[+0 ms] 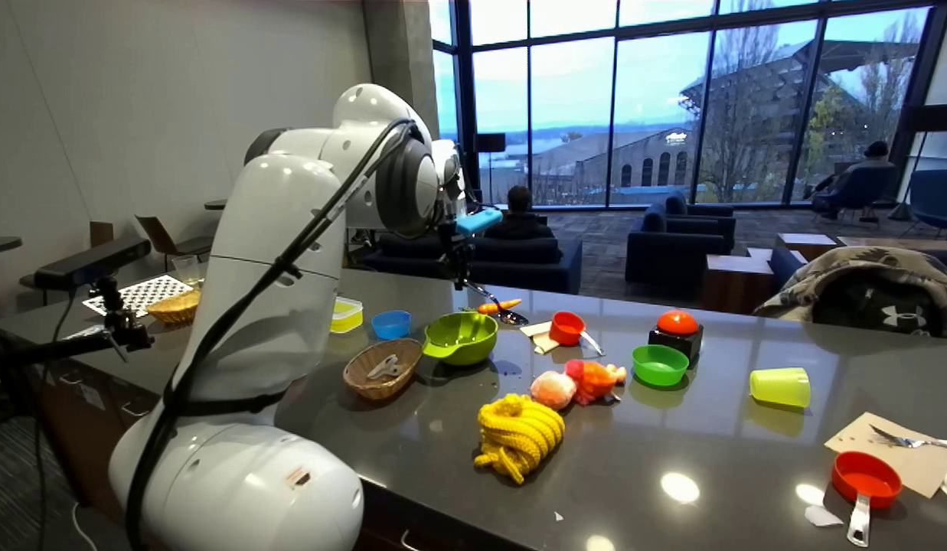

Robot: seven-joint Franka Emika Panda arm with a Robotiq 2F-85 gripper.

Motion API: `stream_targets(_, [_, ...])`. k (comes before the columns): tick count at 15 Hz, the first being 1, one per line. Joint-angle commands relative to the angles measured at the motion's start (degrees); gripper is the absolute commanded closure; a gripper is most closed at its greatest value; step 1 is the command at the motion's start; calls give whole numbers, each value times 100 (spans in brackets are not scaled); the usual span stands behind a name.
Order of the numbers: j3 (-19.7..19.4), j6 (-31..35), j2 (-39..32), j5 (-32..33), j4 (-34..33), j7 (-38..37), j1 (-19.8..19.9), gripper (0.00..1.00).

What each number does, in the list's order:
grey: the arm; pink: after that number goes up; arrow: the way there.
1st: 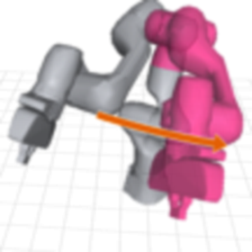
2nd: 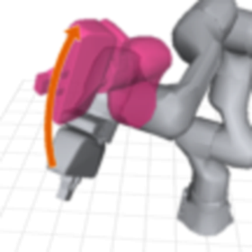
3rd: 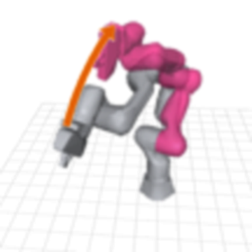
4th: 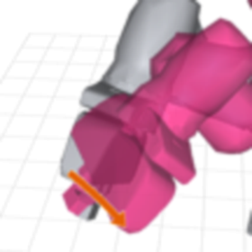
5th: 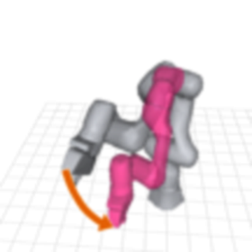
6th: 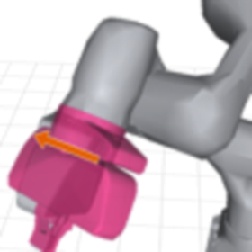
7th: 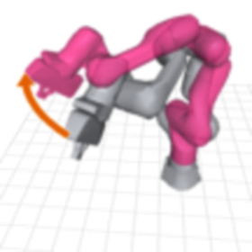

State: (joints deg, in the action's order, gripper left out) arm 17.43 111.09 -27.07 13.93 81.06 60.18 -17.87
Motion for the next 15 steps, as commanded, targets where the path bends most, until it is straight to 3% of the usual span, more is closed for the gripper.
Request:
stream_targets(1, [-74, 72, -33, -186, -244, 175, 147, 94])
stream_targets(15, [-245, 302, -545, -791, -1158, 459, 628, 94])
